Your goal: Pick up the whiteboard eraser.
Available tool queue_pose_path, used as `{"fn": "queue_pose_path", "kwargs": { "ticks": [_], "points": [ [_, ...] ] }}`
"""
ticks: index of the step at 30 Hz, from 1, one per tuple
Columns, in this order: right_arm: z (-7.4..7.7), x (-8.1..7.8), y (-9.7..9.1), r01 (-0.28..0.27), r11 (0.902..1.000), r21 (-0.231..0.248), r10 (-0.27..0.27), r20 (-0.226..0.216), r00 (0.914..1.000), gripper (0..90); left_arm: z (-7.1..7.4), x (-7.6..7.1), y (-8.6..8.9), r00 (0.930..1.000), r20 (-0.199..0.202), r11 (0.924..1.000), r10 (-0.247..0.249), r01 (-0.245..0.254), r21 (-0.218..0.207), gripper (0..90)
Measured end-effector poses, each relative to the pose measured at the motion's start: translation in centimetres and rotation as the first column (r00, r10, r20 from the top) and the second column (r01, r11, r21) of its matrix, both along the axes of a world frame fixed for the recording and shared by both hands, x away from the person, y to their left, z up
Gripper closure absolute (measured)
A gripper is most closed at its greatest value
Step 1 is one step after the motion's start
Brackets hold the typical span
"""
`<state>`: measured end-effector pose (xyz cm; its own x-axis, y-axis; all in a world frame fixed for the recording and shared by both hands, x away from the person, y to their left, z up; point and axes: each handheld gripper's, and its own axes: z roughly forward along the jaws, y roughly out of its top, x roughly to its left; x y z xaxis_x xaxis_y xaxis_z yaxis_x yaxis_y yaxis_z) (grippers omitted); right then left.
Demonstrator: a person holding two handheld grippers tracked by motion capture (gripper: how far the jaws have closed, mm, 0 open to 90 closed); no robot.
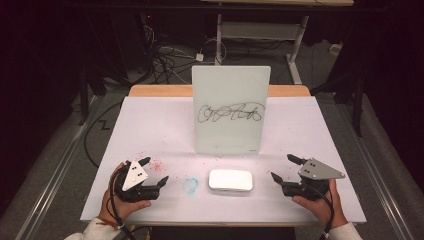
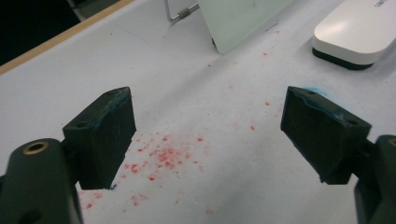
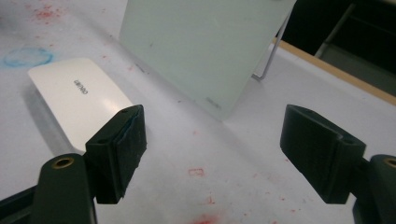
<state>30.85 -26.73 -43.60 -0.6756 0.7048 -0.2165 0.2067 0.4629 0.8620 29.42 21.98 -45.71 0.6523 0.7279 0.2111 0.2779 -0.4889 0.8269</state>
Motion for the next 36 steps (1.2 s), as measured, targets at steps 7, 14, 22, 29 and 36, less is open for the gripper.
{"fn": "queue_pose_path", "kwargs": {
  "ticks": [7, 14, 22, 29, 36],
  "points": [
    [0.0, 0.8, 0.6, -0.063, 0.9977, -0.026, 0.062, -0.046, 0.997, 21.8, -0.5, 0.1, 0.0, 0.9998, -0.018, 0.9999, -0.01, 0.01, 0.014, 18.4],
    [1.4, 2.7, 2.5, -0.171, 0.9824, -0.075, 0.162, -0.115, 0.9801, 21.0, -0.9, 0.0, 0.0, 0.9992, -0.038, 0.9993, -0.011, 0.013, 0.034, 18.6],
    [2.2, 4.4, 6.5, -0.333, 0.9321, -0.142, 0.301, -0.21, 0.9303, 22.8, -1.0, -0.1, 0.0, 0.9986, -0.052, 0.999, -0.01, 0.012, 0.043, 18.9],
    [0.6, 5.2, 11.2, -0.471, 0.8572, -0.208, 0.386, -0.346, 0.855, 22.4, -1.2, -0.3, 0.3, 0.998, -0.062, 0.9984, -0.012, 0.016, 0.054, 18.9],
    [-1.1, 6.1, 13.1, -0.514, 0.8181, -0.259, 0.38, -0.427, 0.8203, 22.2, -1.2, -0.6, 0.6, 0.9974, -0.071, 0.9979, -0.01, 0.014, 0.063, 18.9]
  ]
}}
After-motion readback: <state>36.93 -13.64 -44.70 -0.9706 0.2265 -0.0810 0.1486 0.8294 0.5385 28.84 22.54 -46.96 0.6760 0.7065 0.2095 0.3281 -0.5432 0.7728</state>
